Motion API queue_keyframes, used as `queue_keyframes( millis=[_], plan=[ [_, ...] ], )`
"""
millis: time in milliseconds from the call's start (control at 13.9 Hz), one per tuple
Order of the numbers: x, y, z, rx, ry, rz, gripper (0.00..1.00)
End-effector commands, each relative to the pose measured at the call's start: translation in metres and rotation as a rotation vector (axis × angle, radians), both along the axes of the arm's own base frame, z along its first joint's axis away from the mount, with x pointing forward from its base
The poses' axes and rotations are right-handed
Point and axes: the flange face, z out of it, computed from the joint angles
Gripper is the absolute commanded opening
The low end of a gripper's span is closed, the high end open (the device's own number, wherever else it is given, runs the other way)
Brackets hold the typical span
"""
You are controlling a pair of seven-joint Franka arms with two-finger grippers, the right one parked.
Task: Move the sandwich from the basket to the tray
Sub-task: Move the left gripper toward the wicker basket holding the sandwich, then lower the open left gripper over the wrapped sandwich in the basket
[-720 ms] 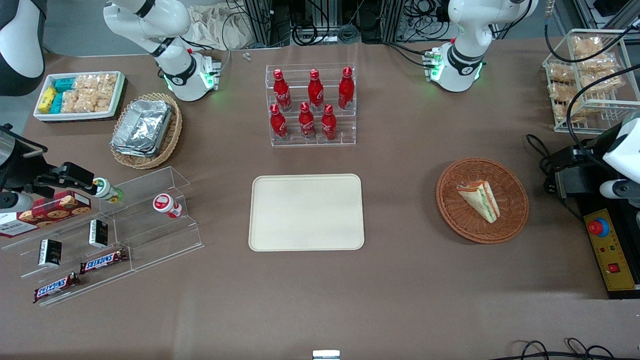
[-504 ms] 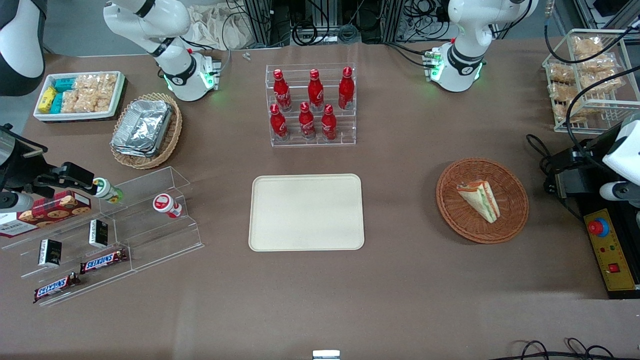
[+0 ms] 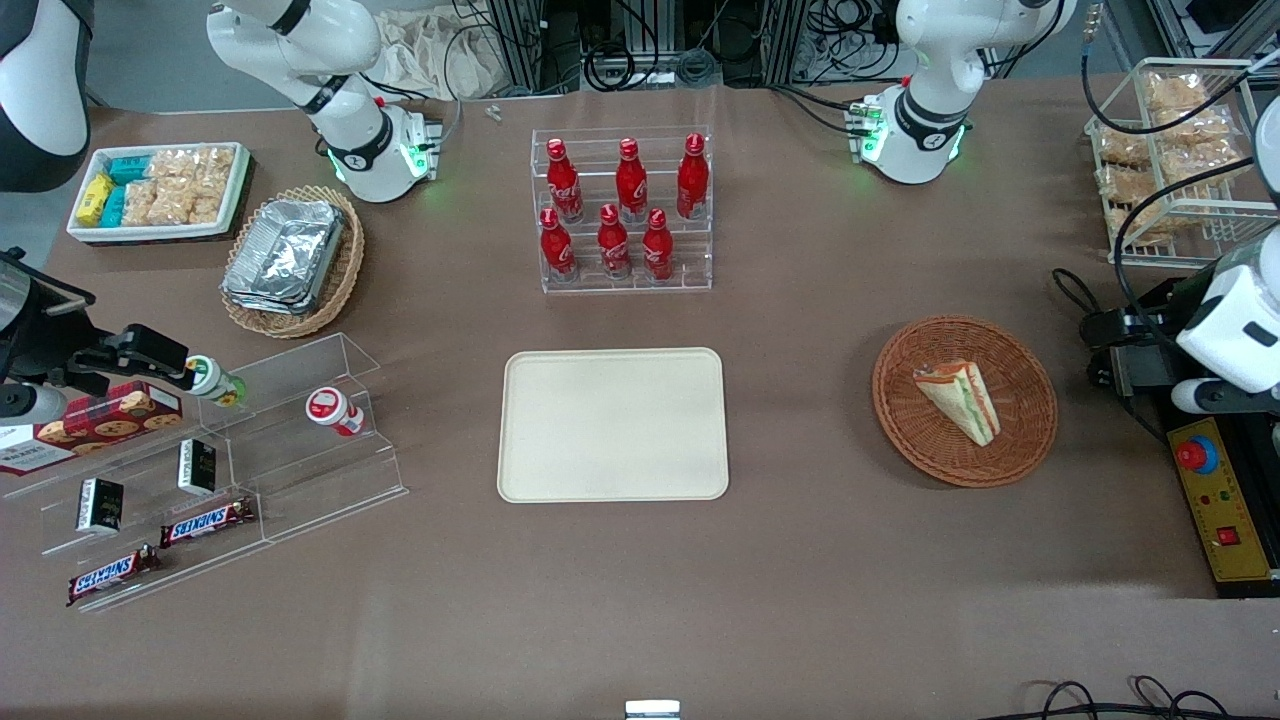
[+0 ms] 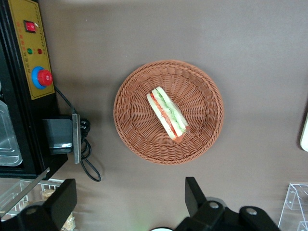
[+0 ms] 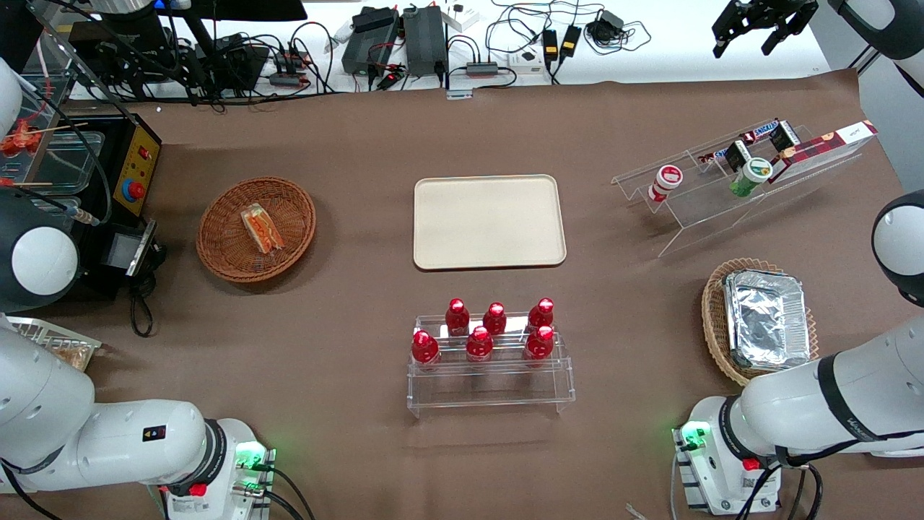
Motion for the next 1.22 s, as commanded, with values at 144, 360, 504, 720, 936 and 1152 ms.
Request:
queue_keyframes(
  millis=[144, 360, 504, 720, 936, 1152],
  plan=[
    [-0.053, -0.001, -0.050, -0.025, -0.047, 0.075, 1.00],
    [-0.058, -0.006, -0.094, 0.007, -0.014, 0.238, 1.00],
    [-0.060, -0.011, -0.122, -0.002, -0.033, 0.263, 1.00],
    [-0.066, -0.011, -0.154, -0.008, -0.036, 0.289, 1.00],
    [-0.072, -0.015, -0.195, -0.038, -0.052, 0.361, 1.00],
    [-0.074, -0.016, -0.235, -0.035, -0.063, 0.436, 0.99]
  ],
)
